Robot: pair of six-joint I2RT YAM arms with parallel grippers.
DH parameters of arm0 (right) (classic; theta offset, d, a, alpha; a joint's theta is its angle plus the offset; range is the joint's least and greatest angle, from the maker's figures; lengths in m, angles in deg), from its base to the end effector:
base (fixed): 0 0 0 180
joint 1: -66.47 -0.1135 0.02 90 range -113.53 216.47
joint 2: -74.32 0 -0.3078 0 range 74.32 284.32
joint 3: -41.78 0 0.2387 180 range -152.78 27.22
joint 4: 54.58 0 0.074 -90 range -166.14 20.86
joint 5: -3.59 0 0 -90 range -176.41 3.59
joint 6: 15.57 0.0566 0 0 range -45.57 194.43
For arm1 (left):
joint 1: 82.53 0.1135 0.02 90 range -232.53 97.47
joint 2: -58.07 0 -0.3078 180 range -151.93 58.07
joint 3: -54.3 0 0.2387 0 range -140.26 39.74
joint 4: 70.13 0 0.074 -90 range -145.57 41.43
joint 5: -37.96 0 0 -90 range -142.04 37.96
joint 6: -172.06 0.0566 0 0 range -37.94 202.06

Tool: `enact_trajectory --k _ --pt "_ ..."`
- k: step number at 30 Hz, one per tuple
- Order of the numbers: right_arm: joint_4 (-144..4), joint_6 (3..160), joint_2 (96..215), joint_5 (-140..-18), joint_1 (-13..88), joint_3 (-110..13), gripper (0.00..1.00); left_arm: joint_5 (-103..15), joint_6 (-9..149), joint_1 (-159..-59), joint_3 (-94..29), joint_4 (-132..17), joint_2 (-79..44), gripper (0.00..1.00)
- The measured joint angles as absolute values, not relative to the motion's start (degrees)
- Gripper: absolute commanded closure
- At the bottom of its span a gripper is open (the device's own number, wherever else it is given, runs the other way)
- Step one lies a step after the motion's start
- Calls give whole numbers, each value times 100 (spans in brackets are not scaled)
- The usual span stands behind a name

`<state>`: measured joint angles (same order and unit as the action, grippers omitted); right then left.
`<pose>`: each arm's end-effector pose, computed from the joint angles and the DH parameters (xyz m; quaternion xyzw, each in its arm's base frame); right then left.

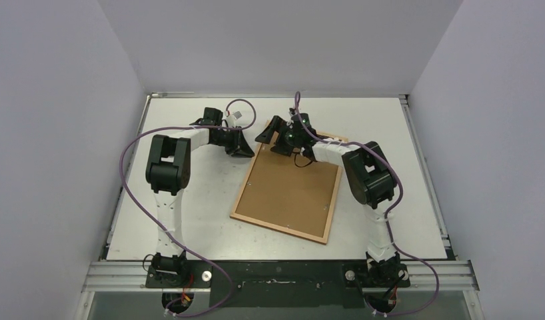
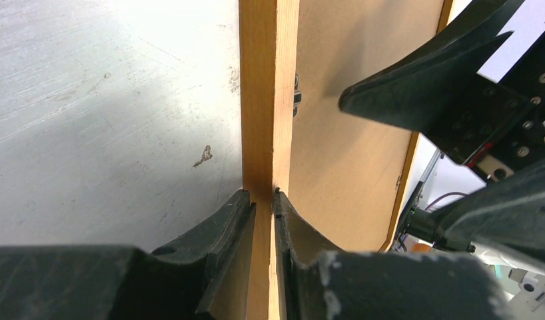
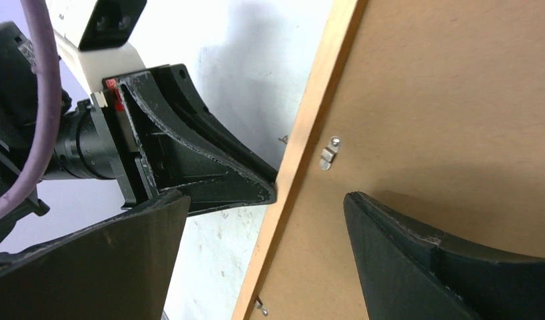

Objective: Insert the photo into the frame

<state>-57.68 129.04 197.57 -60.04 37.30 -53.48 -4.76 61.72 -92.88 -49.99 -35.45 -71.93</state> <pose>0.4299 0.2687 0.1945 0.0773 0.8517 0.4675 0.2238 0.4730 -0.1287 0.1480 0.0250 0.8912 -0.4358 0.1232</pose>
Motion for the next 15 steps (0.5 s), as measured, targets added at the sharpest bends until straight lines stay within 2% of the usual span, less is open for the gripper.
enact_trajectory --k 10,15 --pt "-5770 12866 19693 -6019 3817 -5169 10 -467 6174 -9288 -4999 -3545 -7193 84" --pt "-5803 12866 19960 -6022 3651 -5539 10 -467 6172 -9286 -4999 -3548 -7193 84"
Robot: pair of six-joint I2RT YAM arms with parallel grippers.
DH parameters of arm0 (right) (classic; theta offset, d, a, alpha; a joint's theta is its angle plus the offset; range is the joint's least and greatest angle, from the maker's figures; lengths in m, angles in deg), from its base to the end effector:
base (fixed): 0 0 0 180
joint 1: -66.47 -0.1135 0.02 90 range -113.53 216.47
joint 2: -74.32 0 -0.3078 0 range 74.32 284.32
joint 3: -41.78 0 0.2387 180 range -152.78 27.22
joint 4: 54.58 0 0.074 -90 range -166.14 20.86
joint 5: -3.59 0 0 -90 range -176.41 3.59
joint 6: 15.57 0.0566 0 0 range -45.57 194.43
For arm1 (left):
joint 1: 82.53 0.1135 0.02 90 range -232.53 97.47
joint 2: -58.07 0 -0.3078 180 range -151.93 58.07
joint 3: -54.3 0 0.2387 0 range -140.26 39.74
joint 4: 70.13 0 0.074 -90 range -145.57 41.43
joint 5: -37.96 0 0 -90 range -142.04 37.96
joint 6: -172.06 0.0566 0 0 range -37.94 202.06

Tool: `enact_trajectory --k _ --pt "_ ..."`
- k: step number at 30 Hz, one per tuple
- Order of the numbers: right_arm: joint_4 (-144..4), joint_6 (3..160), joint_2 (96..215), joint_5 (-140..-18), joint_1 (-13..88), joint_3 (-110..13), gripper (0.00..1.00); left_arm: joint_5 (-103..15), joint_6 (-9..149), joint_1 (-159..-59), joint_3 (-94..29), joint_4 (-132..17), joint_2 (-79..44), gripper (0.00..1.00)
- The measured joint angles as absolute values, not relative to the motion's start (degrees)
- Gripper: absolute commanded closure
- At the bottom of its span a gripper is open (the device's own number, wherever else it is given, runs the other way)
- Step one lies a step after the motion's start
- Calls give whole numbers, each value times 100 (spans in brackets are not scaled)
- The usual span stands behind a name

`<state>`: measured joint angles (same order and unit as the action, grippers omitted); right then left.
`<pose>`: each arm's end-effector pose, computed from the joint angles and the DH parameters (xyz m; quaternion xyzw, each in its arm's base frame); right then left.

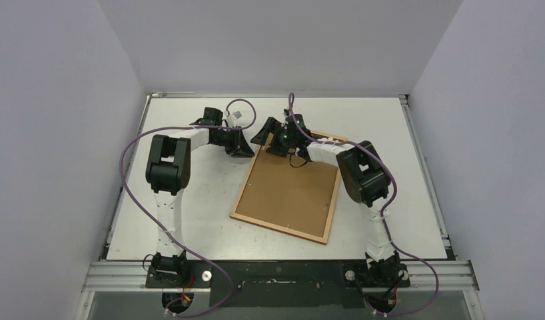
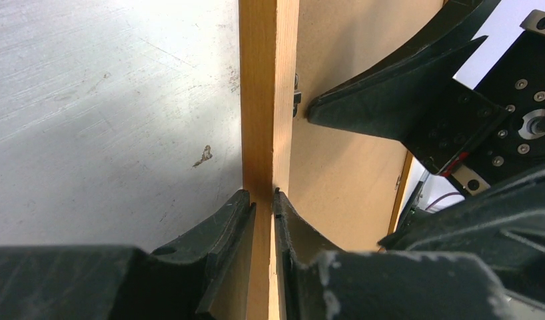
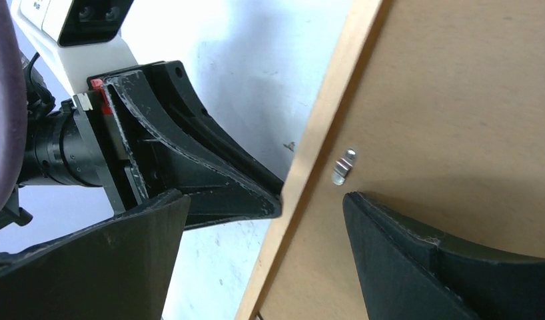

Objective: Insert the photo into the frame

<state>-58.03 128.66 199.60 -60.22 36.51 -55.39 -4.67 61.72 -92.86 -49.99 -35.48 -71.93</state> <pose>0.4334 0.2787 0.1870 0.0706 0.8543 0.4655 0.2203 0.4731 -0.1286 0.1481 0.0251 0.8909 -0.4365 0.1232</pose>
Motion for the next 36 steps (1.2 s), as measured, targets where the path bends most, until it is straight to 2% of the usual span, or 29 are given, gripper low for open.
enact_trajectory --k 14,36 --pt "-6159 12635 20137 -6395 3450 -6009 10 -465 6170 -9286 -4993 -3550 -7193 85" --pt "-6131 12545 20159 -6459 3413 -6009 10 -447 6170 -9281 -4988 -3559 -7193 85"
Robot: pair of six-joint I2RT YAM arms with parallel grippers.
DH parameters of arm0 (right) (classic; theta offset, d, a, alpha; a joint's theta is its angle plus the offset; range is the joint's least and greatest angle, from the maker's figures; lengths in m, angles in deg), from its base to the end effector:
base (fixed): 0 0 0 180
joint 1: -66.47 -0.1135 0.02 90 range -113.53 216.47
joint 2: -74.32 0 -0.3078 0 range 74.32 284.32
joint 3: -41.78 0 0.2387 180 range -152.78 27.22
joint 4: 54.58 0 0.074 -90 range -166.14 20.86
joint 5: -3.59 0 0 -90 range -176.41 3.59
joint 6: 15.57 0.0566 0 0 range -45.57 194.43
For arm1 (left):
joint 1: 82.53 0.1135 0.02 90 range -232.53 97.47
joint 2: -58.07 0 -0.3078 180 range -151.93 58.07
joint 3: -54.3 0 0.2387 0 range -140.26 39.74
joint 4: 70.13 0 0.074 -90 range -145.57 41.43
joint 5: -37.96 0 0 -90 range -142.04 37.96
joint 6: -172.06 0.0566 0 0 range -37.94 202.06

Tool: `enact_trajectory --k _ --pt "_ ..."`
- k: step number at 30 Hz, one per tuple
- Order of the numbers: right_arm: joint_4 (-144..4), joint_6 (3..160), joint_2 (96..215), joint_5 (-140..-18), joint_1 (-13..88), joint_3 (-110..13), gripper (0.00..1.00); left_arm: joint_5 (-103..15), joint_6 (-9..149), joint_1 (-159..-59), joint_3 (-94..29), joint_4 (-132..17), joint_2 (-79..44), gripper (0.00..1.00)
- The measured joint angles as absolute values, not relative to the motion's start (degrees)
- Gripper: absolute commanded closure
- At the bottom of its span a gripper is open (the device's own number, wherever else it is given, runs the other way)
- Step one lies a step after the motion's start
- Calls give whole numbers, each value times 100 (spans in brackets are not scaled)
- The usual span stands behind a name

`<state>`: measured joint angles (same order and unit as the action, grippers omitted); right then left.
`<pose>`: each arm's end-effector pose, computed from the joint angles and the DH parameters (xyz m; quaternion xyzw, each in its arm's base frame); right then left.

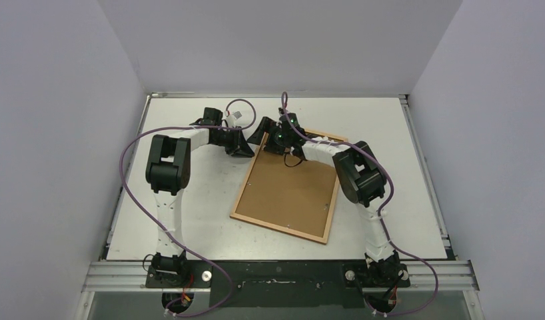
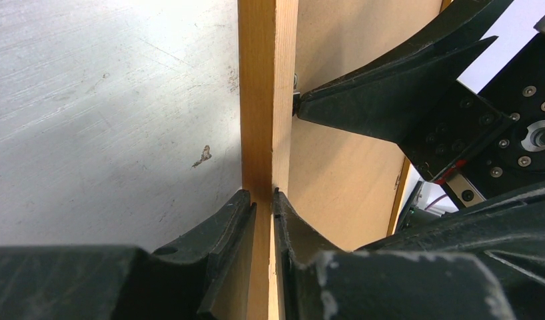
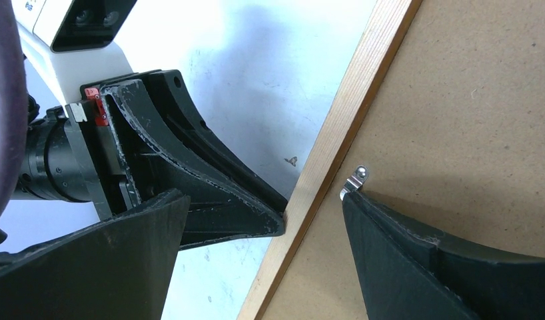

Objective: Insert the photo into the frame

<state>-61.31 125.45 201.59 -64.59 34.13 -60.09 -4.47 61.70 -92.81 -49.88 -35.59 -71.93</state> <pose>0.4358 0.3009 0.1888 0.0491 0.8628 0.4396 0.2447 0.4729 -0.1282 0.1478 0.0250 0.8903 -0.4379 0.1227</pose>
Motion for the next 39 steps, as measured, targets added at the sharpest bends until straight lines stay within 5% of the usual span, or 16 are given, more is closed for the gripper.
enact_trajectory --k 39 --pt "-5471 13083 20237 -6992 3299 -5834 10 -441 6172 -9268 -4988 -3561 -7193 86"
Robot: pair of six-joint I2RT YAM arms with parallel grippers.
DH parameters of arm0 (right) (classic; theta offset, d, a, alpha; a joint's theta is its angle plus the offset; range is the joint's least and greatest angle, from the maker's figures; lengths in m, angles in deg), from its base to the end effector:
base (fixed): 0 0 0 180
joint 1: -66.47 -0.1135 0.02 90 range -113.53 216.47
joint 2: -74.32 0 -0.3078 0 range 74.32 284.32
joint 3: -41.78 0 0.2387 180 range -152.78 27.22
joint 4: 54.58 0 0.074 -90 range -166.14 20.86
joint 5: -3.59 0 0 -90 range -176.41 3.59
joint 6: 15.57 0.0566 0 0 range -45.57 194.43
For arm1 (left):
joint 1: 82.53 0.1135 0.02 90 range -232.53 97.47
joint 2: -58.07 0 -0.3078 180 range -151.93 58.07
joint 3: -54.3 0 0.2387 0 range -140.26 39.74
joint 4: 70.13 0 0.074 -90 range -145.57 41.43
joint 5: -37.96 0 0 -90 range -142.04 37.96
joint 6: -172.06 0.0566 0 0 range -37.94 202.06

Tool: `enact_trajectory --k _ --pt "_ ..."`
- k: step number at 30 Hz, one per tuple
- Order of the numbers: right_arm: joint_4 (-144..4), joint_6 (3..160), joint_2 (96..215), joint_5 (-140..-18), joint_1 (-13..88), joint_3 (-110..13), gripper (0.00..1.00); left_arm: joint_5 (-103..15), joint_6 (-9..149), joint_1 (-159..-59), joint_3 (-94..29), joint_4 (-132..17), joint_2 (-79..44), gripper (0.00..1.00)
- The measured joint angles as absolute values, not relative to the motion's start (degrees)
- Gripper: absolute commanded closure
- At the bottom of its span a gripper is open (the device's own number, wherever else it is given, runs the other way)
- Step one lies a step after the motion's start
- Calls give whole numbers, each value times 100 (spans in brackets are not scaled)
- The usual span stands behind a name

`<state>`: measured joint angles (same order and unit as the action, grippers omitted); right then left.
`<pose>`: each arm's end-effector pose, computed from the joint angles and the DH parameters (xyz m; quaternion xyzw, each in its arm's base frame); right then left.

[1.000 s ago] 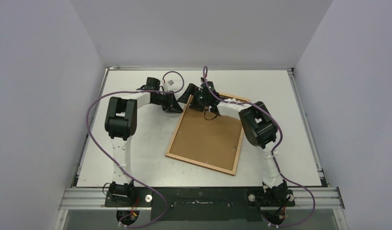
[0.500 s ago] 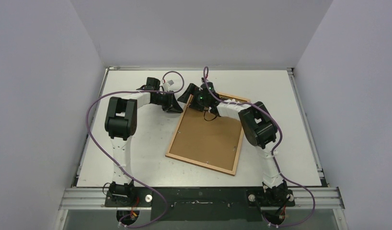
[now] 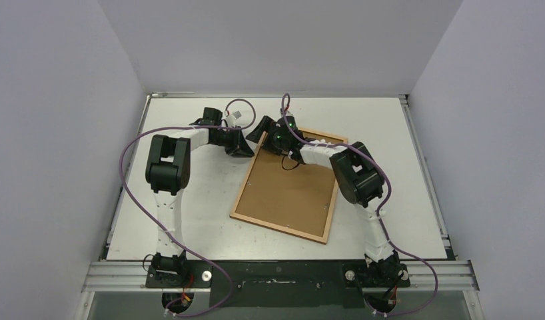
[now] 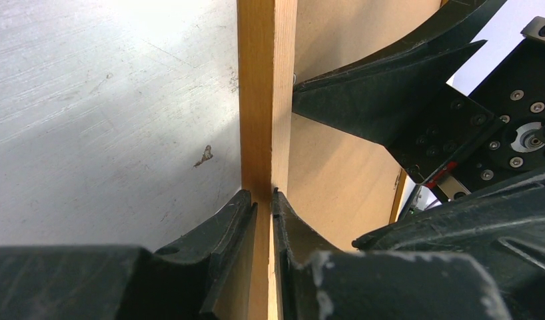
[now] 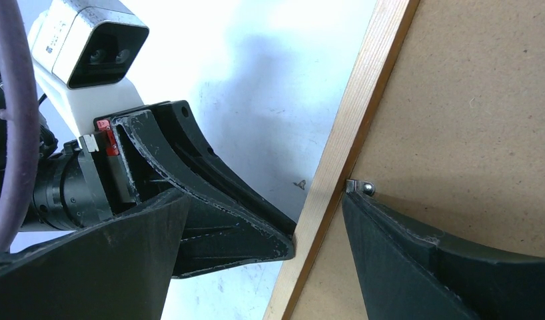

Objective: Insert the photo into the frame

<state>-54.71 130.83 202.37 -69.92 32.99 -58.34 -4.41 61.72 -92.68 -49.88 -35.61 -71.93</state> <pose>0.4364 0.3079 0.1837 0.0963 0.8463 0.4468 0.2736 0.4732 -0.1272 0.1479 0.0244 0.8901 -0.4382 0.1233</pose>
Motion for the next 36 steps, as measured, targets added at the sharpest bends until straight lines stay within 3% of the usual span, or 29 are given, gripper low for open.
enact_trajectory --k 15,20,27,36 --pt "-5256 13168 20235 -7023 3299 -5727 10 -423 6168 -9259 -4853 -3685 -7133 87" --pt "-5276 13100 20113 -6826 3404 -5598 10 -408 6152 -9251 -4691 -3694 -7020 82" --pt "-6021 12646 18930 -6505 4173 -5106 10 -537 6187 -9181 -4674 -3375 -6921 76" --pt "-7265 11717 17376 -7779 5625 -4607 10 -723 6692 -9122 -4674 -2975 -6878 85"
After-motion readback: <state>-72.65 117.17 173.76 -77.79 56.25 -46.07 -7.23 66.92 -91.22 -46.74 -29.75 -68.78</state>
